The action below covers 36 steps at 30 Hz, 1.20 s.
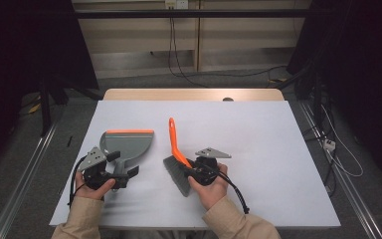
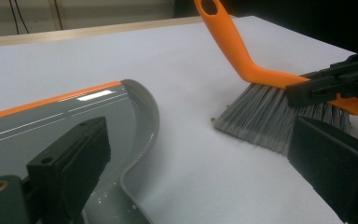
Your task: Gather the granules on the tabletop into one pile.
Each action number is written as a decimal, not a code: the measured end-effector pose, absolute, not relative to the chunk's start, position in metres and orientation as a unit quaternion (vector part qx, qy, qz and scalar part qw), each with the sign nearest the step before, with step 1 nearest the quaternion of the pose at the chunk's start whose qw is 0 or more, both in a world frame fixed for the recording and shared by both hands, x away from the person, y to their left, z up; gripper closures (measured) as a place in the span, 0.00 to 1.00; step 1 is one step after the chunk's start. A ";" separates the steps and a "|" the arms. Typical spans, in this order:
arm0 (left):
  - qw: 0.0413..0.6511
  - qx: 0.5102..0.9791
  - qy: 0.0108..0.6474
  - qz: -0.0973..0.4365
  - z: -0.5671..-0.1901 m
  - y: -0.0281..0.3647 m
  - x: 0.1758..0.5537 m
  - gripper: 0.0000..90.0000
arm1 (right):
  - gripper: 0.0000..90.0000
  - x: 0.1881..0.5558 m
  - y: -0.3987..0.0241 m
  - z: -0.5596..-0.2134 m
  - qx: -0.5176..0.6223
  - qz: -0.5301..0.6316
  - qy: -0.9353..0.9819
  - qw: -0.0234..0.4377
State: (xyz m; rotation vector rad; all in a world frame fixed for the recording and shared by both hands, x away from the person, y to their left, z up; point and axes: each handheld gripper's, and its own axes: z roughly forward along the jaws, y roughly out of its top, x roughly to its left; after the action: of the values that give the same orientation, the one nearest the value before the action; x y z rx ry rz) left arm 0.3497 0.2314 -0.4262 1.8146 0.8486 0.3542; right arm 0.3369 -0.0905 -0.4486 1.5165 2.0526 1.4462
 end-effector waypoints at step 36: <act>0.523 0.761 0.355 0.147 -0.427 0.230 0.350 0.06 | 0.78 0.341 -0.132 -0.445 0.542 0.488 0.672 0.131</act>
State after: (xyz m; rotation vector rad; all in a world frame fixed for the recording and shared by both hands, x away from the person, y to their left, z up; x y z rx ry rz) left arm 0.3503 0.2297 -0.4271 1.8223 0.8491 0.3521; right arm 0.3409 -0.1315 -0.4452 1.5727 1.9513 1.4169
